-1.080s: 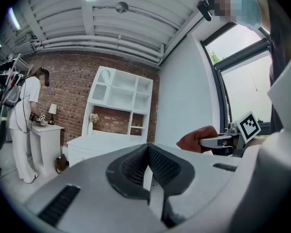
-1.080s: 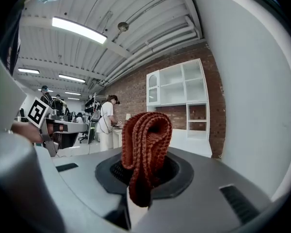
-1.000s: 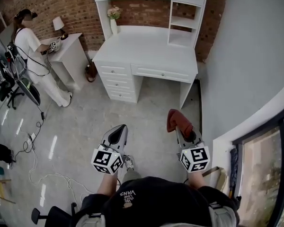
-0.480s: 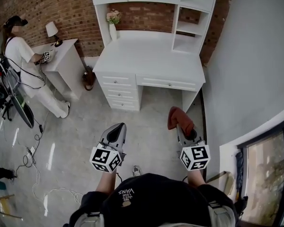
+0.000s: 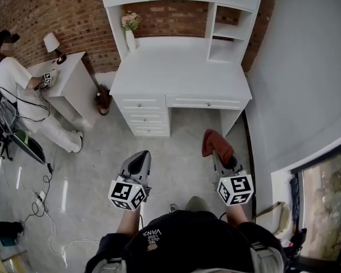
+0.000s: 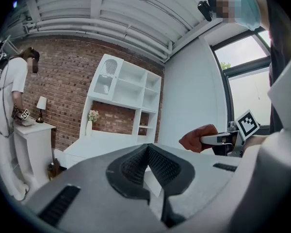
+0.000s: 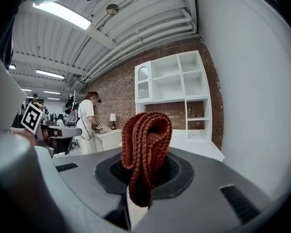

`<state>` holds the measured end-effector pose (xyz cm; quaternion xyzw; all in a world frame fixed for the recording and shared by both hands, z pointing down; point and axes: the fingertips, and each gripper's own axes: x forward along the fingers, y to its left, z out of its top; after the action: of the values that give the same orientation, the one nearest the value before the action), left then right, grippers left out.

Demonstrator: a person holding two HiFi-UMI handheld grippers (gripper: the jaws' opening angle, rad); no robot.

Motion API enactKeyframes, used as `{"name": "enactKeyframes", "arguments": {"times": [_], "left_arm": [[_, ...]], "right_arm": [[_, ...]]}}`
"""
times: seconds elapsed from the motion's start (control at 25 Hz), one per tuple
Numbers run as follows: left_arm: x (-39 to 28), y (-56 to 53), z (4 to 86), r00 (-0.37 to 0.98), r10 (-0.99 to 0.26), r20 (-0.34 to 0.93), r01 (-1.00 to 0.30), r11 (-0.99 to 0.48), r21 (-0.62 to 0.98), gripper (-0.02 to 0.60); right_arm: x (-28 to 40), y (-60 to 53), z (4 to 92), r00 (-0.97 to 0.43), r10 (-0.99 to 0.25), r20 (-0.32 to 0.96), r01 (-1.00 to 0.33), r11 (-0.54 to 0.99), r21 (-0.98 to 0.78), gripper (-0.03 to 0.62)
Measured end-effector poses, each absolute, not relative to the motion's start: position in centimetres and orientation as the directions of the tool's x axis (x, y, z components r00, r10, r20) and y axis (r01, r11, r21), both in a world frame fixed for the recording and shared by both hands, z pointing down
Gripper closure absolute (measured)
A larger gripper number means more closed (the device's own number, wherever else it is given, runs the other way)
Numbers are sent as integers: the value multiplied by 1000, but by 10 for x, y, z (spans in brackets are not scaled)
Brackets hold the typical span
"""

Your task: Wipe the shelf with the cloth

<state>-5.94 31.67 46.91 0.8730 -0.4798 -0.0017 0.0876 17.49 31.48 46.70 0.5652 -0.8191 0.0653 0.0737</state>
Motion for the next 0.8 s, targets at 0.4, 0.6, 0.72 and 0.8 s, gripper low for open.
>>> {"name": "enactKeyframes", "arguments": {"times": [0.4,0.6,0.72,0.8], "left_arm": [[-62,244,489,520,-849,95,-848,-499,179,577],[-50,186,487,502,-859,98,-859,-483,168,577],[-40,149,479,494,-864,94,-865,-478,152,577],[-34,124,476,490,-867,92,-868,-475,145,577]], "right_arm": [[176,232,483,-362,-909,207,-931,363,-32,526],[185,171,486,-385,-899,209,-922,386,-41,526],[193,131,481,-398,-895,200,-916,399,-38,526],[200,105,478,-403,-894,195,-914,404,-38,526]]}}
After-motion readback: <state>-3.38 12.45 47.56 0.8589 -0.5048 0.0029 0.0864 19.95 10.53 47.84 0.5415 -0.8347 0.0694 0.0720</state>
